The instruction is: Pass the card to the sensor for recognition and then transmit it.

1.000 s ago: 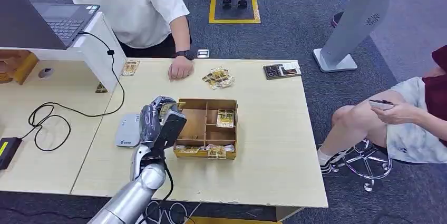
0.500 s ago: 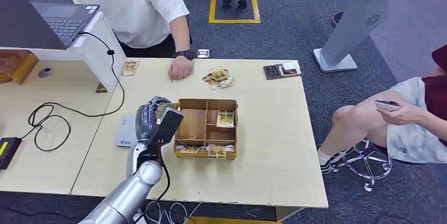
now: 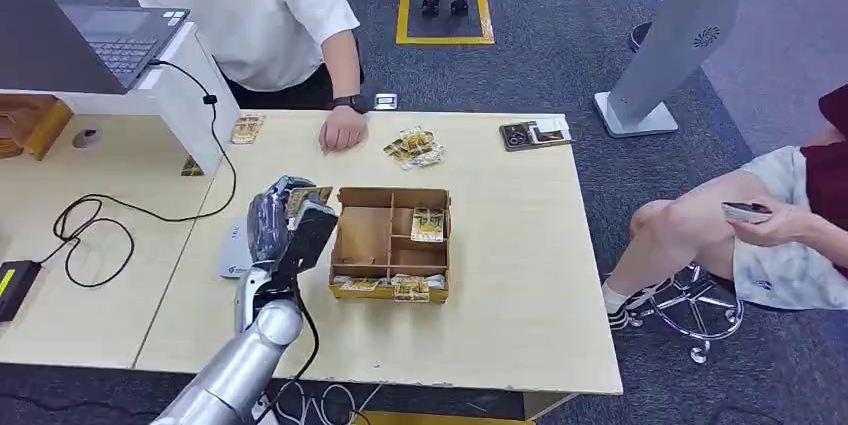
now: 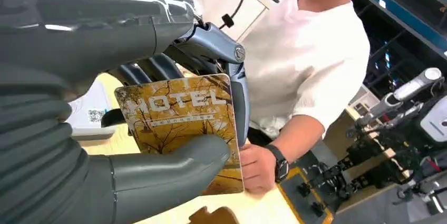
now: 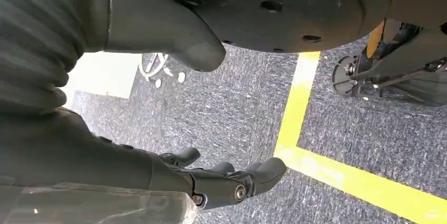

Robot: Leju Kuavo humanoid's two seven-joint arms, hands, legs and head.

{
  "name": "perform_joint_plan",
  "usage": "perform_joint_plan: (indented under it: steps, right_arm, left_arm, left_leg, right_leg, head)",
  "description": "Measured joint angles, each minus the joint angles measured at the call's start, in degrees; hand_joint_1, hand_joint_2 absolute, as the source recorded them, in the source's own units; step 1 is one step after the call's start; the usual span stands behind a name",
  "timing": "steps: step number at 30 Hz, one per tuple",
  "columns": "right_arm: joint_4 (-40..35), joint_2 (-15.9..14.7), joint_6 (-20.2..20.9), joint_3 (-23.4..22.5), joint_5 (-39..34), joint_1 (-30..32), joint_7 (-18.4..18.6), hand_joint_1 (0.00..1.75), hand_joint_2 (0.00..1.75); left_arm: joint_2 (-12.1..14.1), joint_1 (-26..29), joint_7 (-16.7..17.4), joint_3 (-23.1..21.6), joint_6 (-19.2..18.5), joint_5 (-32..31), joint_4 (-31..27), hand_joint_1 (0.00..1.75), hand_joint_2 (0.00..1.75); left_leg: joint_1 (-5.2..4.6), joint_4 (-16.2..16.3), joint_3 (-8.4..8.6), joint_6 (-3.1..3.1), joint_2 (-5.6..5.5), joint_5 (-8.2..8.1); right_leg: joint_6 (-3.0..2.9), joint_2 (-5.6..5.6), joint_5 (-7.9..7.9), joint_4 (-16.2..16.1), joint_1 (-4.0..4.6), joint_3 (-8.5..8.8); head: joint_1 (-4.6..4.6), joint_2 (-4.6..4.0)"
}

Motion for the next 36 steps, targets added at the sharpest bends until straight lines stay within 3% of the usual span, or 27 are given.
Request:
perform_joint_plan:
  steps: [11, 13, 17, 22, 28, 36]
  right_arm:
    - [0.0, 0.0, -0.1, 0.0, 0.0, 0.0, 0.0, 0.00, 1.75]
    - [0.0, 0.0, -0.1, 0.0, 0.0, 0.0, 0.0, 0.00, 1.75]
    - [0.0, 0.0, -0.2, 0.0, -0.2, 0.0, 0.0, 0.00, 1.75]
    - [0.0, 0.0, -0.2, 0.0, -0.2, 0.0, 0.0, 0.00, 1.75]
    - [0.0, 0.0, -0.2, 0.0, -0.2, 0.0, 0.3, 0.00, 1.75]
    - [0.0, 0.0, -0.1, 0.1, -0.1, 0.0, 0.6, 0.00, 1.75]
  left_arm:
    - [-0.4, 0.4, -0.2, 1.7, 0.0, -0.5, -0.8, 1.75, 1.75]
    - [-0.6, 0.6, -0.5, 3.1, 0.0, -0.4, -1.0, 1.75, 1.75]
    - [-1.1, 1.8, -1.2, 9.9, 0.0, -0.7, -1.0, 1.75, 1.75]
    - [-1.2, 2.6, -1.2, 12.5, 0.0, -2.0, -1.1, 1.75, 1.75]
    - [-1.3, 3.5, -0.6, 14.9, 0.0, -4.7, -1.1, 1.75, 1.75]
    - [-2.6, 5.6, 0.5, 19.9, 0.0, -13.4, -2.5, 1.75, 1.75]
  left_leg:
    - [0.00, 0.0, 0.00, 0.00, 0.00, 0.00]
    - [0.00, 0.0, 0.00, 0.00, 0.00, 0.00]
    - [0.00, 0.0, -0.01, 0.00, -0.01, 0.00]
    - [0.00, 0.0, -0.01, 0.00, 0.00, 0.00]
    - [0.00, 0.0, -0.01, 0.00, -0.01, 0.00]
    - [0.00, 0.0, -0.01, 0.00, 0.00, 0.00]
  right_leg:
    - [0.00, 0.00, 0.00, 0.0, 0.00, 0.00]
    - [0.00, 0.00, 0.00, 0.0, 0.00, 0.00]
    - [0.00, -0.01, 0.00, 0.0, 0.00, 0.00]
    - [0.00, -0.01, 0.00, 0.0, 0.00, 0.00]
    - [0.00, -0.01, 0.00, 0.0, 0.00, 0.00]
    - [0.00, -0.01, 0.00, 0.0, 0.00, 0.00]
  head:
    - [-0.02, 0.00]
    - [0.00, 0.00]
    - [0.00, 0.00]
    - [0.00, 0.00]
    - [0.00, 0.00]
    - [0.00, 0.00]
